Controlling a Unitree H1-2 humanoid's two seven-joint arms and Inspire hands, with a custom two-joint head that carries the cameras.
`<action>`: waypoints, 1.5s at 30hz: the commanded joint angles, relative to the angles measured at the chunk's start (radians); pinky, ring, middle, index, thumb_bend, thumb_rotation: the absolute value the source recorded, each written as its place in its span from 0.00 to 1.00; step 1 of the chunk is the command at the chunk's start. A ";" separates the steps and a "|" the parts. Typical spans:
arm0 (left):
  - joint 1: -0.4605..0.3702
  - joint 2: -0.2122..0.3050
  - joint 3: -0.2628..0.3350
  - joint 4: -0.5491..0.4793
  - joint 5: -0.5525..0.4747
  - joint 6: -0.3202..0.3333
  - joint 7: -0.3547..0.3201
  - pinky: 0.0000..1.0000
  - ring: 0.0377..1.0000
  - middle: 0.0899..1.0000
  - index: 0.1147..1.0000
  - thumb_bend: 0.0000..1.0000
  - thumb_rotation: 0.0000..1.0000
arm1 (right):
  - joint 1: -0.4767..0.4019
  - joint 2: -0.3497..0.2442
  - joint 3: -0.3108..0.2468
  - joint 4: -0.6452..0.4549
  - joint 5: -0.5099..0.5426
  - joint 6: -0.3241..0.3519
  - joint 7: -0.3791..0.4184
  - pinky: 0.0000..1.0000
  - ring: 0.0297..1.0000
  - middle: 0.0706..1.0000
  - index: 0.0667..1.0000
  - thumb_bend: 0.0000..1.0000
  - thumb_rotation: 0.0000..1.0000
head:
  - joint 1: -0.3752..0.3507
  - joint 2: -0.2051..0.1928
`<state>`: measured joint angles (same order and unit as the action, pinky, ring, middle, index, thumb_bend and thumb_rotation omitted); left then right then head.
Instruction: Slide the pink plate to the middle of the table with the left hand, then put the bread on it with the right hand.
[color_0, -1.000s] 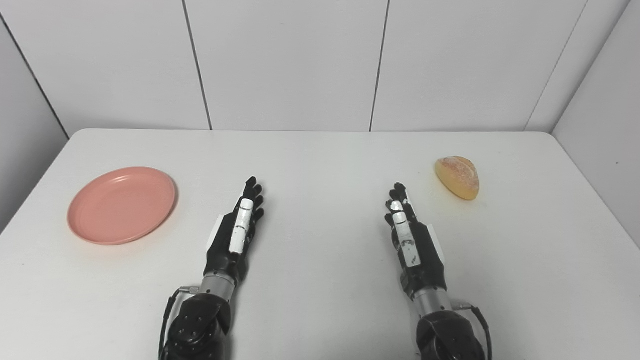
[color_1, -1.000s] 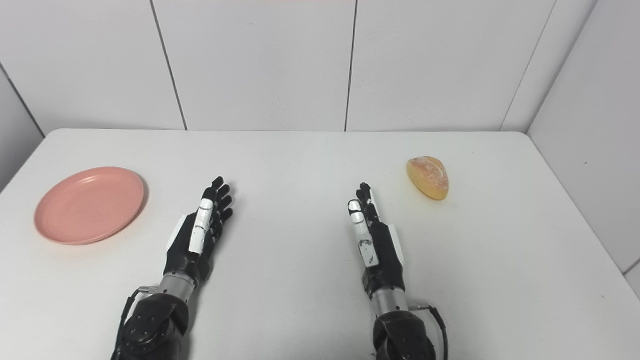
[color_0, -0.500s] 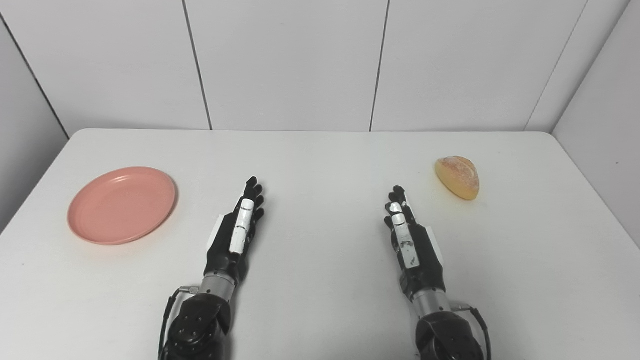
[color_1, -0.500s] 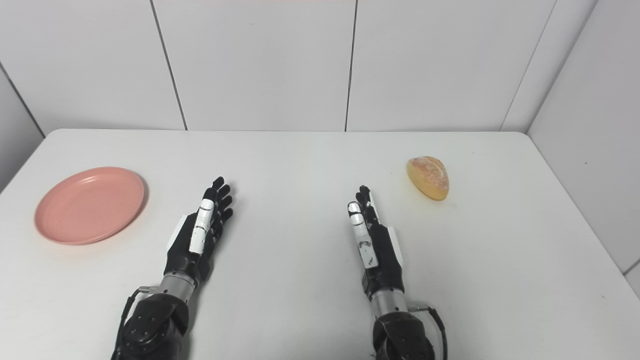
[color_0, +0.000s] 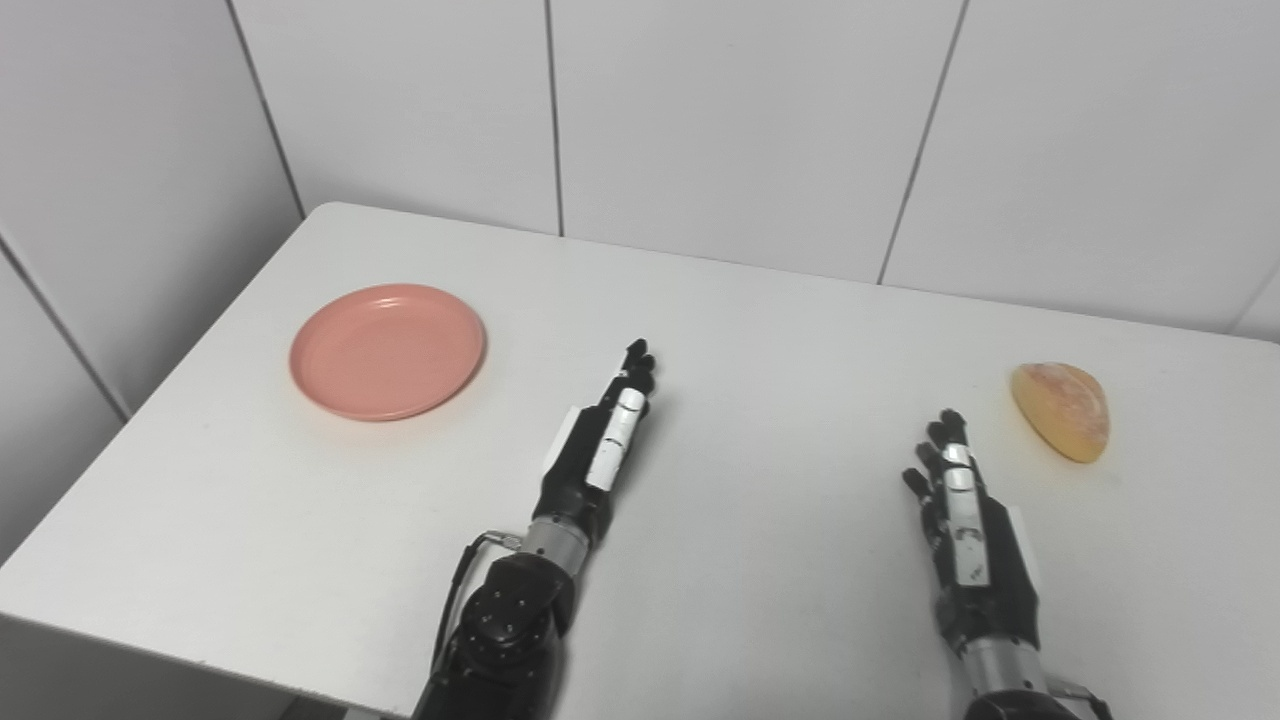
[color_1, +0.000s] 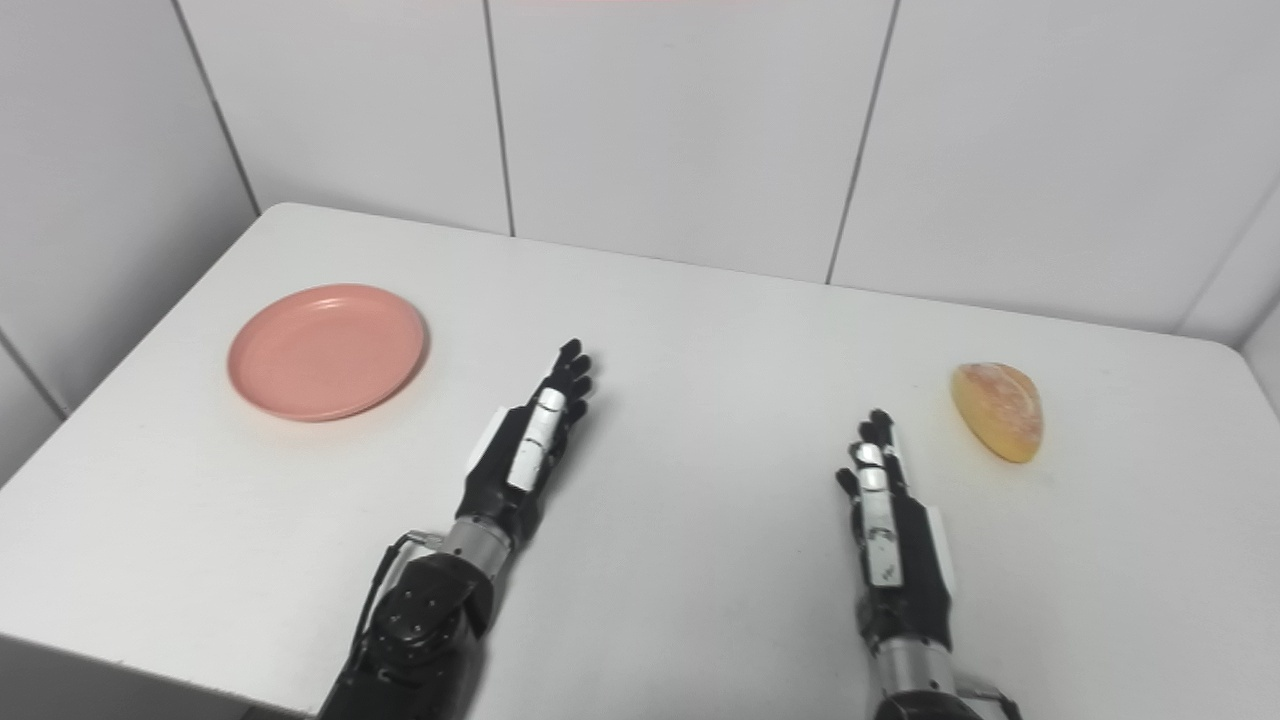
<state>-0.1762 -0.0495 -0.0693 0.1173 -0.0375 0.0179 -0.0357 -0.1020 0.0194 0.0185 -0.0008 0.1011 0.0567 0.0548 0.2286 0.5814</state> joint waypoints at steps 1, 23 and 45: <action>-0.047 -0.027 -0.003 0.006 0.003 -0.030 0.006 1.00 1.00 1.00 1.00 0.66 1.00 | -0.024 -0.005 -0.005 0.000 0.012 -0.047 0.015 1.00 1.00 1.00 1.00 0.68 0.96 | 0.007 -0.004; -0.244 0.020 0.262 -0.010 -0.121 -0.026 0.142 0.90 0.89 0.87 0.86 0.72 1.00 | -0.031 -0.016 -0.013 -0.006 0.021 -0.013 0.027 1.00 1.00 1.00 1.00 0.73 0.95 | 0.040 -0.021; -0.308 0.208 0.449 0.072 -0.082 -0.087 0.321 0.75 0.75 0.72 0.71 0.74 1.00 | -0.035 -0.029 -0.018 0.004 0.038 -0.012 0.048 1.00 1.00 1.00 1.00 0.77 0.94 | 0.060 -0.026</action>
<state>-0.4347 0.1279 0.3732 0.2204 -0.1312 -0.0559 0.2750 -0.1141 -0.0037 0.0052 0.0159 0.1357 0.0547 0.0984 0.2884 0.5553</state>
